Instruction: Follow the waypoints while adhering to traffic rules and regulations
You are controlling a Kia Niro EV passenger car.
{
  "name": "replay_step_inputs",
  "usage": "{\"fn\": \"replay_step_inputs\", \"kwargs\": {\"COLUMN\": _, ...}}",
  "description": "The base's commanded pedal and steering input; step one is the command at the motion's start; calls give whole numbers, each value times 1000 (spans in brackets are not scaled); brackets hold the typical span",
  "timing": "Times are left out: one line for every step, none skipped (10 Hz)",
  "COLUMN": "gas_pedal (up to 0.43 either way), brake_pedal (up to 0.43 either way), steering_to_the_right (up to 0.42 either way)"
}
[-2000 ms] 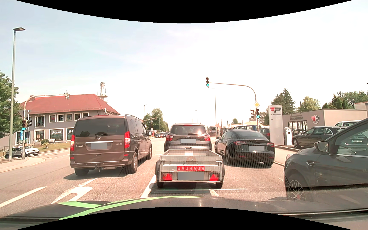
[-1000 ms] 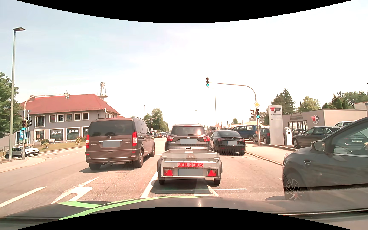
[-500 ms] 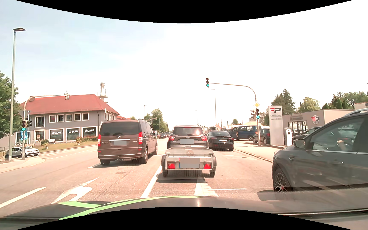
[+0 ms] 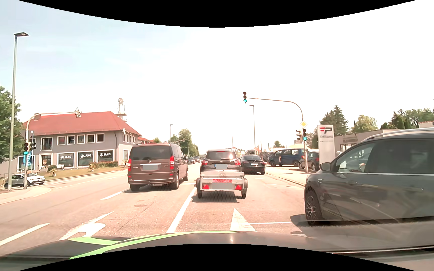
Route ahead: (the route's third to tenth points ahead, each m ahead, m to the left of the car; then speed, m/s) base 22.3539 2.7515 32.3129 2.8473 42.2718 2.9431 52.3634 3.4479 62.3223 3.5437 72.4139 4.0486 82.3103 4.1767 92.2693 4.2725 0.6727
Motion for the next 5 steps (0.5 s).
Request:
{"fn": "replay_step_inputs", "kwargs": {"gas_pedal": 177, "brake_pedal": 0, "steering_to_the_right": 4}}
{"fn": "replay_step_inputs", "kwargs": {"gas_pedal": 228, "brake_pedal": 0, "steering_to_the_right": 4}}
{"fn": "replay_step_inputs", "kwargs": {"gas_pedal": 240, "brake_pedal": 0, "steering_to_the_right": 4}}
{"fn": "replay_step_inputs", "kwargs": {"gas_pedal": 240, "brake_pedal": 0, "steering_to_the_right": 4}}
{"fn": "replay_step_inputs", "kwargs": {"gas_pedal": 240, "brake_pedal": 0, "steering_to_the_right": 4}}
